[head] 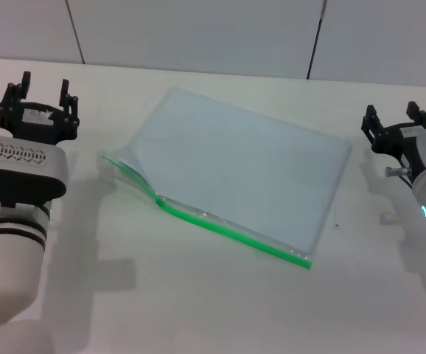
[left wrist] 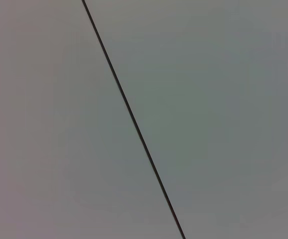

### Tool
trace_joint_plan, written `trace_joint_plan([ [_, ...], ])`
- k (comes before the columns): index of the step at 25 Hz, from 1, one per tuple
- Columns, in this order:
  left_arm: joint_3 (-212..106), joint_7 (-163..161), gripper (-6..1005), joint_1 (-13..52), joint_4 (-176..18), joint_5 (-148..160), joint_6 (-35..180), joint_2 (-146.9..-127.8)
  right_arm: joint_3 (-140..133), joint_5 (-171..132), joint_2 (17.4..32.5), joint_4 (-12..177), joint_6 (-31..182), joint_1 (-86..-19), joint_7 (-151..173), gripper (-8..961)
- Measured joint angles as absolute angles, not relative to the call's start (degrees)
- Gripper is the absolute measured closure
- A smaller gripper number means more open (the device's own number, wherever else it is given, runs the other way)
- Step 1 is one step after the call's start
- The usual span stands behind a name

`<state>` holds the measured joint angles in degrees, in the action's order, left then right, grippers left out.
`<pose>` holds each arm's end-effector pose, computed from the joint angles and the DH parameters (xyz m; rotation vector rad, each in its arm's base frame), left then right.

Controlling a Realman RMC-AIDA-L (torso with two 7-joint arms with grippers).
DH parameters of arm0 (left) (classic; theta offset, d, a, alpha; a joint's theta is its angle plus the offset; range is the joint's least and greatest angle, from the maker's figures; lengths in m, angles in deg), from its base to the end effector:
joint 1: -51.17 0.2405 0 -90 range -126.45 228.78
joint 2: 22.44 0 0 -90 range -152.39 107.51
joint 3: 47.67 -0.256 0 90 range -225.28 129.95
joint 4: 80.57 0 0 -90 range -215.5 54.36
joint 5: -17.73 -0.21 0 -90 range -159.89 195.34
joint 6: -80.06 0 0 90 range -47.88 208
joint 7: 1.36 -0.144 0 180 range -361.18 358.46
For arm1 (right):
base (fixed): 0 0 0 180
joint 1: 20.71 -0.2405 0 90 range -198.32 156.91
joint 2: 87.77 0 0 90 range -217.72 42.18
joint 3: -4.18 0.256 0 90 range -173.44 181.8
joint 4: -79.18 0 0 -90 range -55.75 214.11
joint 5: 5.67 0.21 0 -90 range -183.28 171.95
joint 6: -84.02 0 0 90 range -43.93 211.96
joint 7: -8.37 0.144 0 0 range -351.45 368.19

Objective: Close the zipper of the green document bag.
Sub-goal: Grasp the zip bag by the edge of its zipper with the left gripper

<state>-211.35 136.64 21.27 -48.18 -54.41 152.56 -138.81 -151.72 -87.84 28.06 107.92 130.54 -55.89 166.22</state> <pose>-0.2831 0.3399 -0.0314 -1.4201 -0.3353 -0.3351 0.2771 0.3789 -0.0659 -1.6829 0.6799 0.4479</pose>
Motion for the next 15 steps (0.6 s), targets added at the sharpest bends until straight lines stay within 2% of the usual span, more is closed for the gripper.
trace_joint_plan([
  [8, -211.3, 128.4, 459, 22.3, -47.0, -54.2, 153.3, -138.86, -151.7, -87.8, 28.06, 107.7, 128.7, -56.3, 166.2, 239],
  [15, -211.1, 108.0, 459, 27.0, -43.0, -53.9, 160.5, -138.85, -151.5, -87.8, 28.06, 107.7, 128.7, -56.2, 165.6, 238],
])
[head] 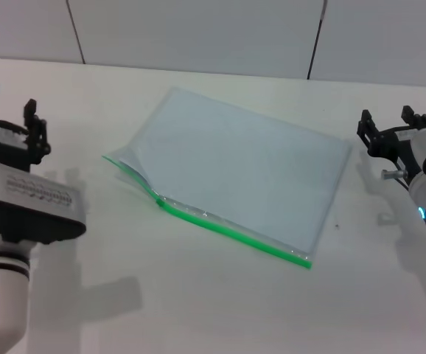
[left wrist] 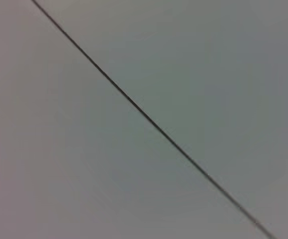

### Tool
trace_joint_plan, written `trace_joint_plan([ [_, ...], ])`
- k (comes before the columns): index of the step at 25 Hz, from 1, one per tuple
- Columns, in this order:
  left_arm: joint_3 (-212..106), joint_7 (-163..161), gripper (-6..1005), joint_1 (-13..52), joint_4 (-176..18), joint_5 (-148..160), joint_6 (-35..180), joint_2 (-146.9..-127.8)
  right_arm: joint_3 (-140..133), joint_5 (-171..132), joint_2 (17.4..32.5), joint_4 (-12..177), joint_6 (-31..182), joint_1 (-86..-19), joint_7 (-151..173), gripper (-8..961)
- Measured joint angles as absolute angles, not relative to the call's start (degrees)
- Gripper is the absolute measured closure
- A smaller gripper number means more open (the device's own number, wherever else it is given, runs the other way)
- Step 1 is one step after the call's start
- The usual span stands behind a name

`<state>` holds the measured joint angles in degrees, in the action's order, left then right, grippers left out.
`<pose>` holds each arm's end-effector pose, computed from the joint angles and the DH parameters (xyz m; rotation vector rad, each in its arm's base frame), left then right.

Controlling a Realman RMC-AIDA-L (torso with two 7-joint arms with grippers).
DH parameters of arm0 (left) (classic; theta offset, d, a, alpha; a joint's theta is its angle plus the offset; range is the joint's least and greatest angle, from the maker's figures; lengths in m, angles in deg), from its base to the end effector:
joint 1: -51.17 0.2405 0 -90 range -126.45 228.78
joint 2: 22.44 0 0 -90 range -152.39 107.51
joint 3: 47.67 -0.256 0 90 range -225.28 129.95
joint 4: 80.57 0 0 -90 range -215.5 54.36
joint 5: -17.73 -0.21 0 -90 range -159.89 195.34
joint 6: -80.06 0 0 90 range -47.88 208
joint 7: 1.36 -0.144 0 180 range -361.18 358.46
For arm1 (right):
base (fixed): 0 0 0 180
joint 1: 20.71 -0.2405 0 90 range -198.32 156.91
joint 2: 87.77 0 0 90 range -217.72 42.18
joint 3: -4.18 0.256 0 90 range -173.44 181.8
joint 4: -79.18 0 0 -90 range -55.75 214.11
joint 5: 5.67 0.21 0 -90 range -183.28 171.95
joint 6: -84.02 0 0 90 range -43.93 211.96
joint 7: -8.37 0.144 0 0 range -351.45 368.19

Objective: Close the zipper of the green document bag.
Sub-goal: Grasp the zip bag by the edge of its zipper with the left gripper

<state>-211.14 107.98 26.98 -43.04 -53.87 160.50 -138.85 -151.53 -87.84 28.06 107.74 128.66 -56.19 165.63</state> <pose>-0.2916 0.3059 -0.0255 -1.3471 -0.0636 0.0531 0.2781 0.3797 -0.0690 -1.7050 0.6876 0.4229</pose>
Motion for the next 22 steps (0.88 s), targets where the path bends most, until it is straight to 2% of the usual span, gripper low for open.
trace_joint_plan([
  [10, -211.3, 82.6, 458, 26.7, -39.5, -53.1, 163.6, -138.66, -151.3, -87.5, 28.06, 107.3, 126.2, -55.8, 165.7, 237],
  [22, -211.3, 78.0, 459, 23.7, -45.4, -48.1, 152.3, -139.03, -151.3, -87.4, 28.06, 106.8, 123.3, -56.3, 165.8, 236],
])
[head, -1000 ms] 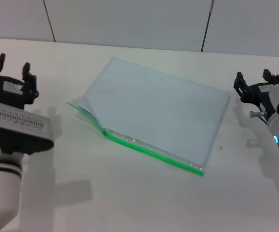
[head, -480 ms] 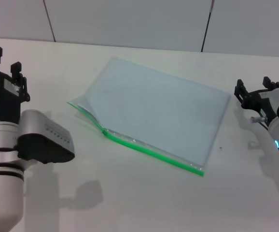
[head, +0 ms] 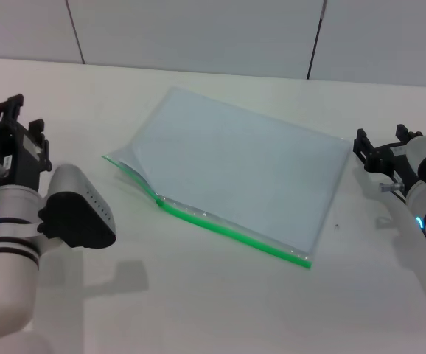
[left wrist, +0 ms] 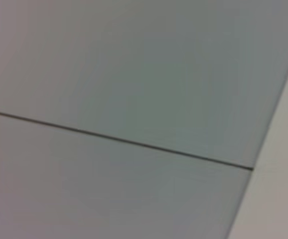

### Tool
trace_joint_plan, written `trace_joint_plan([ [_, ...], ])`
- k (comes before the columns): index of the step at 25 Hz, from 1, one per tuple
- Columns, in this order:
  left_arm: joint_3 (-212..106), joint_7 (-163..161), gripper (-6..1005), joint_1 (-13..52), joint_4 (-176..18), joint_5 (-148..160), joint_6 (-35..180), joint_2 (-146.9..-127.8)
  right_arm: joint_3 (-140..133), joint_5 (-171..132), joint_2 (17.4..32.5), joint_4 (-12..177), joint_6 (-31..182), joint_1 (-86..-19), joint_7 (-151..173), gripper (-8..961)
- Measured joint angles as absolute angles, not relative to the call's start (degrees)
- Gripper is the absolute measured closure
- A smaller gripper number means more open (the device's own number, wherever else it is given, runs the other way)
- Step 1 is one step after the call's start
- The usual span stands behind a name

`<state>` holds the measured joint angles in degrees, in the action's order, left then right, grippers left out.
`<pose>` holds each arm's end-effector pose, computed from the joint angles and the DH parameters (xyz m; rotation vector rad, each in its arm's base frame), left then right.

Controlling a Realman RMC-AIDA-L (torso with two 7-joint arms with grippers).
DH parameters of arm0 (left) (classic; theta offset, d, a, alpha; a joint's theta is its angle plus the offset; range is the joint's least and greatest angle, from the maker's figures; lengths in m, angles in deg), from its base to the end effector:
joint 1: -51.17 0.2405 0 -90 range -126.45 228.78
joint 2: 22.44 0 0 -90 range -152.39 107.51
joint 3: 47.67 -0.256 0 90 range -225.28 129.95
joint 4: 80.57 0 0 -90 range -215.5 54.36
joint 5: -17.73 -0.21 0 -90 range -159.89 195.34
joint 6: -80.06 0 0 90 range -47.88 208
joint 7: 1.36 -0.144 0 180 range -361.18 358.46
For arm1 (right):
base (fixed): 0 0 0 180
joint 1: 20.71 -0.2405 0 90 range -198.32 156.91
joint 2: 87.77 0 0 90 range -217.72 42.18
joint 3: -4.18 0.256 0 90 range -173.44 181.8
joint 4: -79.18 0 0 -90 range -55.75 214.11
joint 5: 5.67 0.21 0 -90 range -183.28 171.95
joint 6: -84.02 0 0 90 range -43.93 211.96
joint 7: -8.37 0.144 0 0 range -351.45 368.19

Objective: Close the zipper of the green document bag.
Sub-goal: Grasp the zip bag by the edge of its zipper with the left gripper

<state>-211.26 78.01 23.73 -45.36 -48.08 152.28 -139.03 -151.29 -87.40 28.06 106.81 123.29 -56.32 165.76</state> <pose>-0.3009 0.3234 -0.0361 -1.4436 0.2390 0.5389 0.2882 0.3775 -0.0766 -1.7491 0.7494 0.3560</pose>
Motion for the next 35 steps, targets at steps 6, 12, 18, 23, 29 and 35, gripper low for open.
trace_joint_plan([
  [6, -211.0, 78.2, 459, 22.0, -48.2, -48.0, 146.8, -139.17, -151.3, -87.4, 28.06, 106.9, 123.3, -56.7, 165.7, 236],
  [12, -211.0, 77.4, 459, 21.0, -49.9, -47.9, 142.1, -139.07, -151.3, -87.4, 28.06, 106.9, 122.8, -57.1, 165.6, 237],
  [18, -211.3, 76.5, 458, 20.1, -50.9, -47.9, 138.3, -139.02, -151.3, -87.4, 28.06, 106.9, 122.7, -57.1, 165.6, 237],
  [23, -211.3, 75.9, 459, 19.3, -50.7, -48.2, 135.4, -139.06, -151.3, -87.5, 28.06, 106.9, 122.7, -57.1, 165.6, 237],
  [29, -211.3, 76.6, 462, 19.1, -48.9, -48.1, 134.2, -139.08, -151.3, -87.5, 28.06, 106.9, 122.6, -57.1, 165.6, 237],
  [35, -211.3, 77.3, 465, 19.5, -47.5, -48.1, 134.1, -138.98, -151.3, -87.5, 28.06, 106.9, 122.6, -57.1, 165.6, 238],
])
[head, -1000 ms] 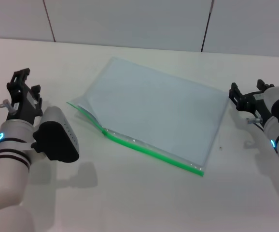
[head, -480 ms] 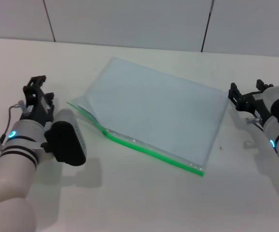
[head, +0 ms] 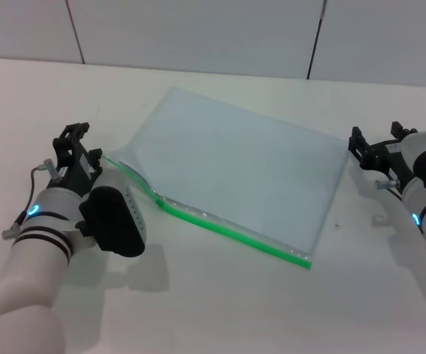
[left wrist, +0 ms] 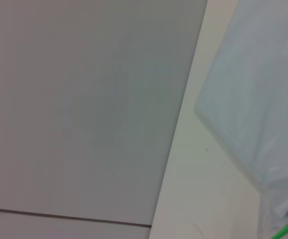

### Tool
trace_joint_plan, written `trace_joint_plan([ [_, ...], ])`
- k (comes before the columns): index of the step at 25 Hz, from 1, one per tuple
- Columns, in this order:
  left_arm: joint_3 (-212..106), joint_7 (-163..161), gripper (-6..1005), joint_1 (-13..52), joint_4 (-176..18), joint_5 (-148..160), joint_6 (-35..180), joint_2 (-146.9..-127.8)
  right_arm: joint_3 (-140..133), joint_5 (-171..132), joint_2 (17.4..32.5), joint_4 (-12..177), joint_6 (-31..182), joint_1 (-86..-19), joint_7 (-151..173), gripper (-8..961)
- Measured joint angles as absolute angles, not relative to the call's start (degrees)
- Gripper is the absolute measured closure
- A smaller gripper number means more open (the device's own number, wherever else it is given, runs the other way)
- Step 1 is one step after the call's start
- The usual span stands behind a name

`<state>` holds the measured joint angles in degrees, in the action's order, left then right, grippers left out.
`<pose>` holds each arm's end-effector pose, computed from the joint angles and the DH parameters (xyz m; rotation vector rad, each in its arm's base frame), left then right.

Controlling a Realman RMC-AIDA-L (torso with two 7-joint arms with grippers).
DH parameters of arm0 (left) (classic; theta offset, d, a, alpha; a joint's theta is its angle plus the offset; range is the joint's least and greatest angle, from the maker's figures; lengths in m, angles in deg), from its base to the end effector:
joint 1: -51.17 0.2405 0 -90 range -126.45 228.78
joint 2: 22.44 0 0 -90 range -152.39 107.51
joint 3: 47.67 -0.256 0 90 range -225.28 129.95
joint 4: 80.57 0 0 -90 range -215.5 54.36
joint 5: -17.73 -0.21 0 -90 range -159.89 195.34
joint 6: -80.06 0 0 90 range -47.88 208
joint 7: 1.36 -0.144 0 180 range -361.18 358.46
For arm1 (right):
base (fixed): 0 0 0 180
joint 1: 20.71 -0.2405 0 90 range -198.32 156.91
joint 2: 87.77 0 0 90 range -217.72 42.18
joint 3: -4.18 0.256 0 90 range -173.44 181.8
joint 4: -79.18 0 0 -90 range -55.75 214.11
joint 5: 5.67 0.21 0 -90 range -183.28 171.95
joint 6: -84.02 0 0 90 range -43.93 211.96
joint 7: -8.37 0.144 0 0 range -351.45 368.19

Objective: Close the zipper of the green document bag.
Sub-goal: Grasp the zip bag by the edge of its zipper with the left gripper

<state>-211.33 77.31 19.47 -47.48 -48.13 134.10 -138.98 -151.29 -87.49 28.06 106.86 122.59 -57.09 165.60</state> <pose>-0.2983 0.3442 -0.0728 -1.7289 0.2959 0.5436 0.2835 0.3807 -0.0783 -1.7650 0.7421 0.3563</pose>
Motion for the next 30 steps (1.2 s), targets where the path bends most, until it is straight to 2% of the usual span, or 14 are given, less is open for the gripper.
trace_joint_plan([
  [30, -211.4, 74.9, 491, 18.8, -47.5, -50.2, 131.8, -139.14, -151.3, -87.5, 28.06, 106.9, 122.6, -57.2, 165.6, 239],
])
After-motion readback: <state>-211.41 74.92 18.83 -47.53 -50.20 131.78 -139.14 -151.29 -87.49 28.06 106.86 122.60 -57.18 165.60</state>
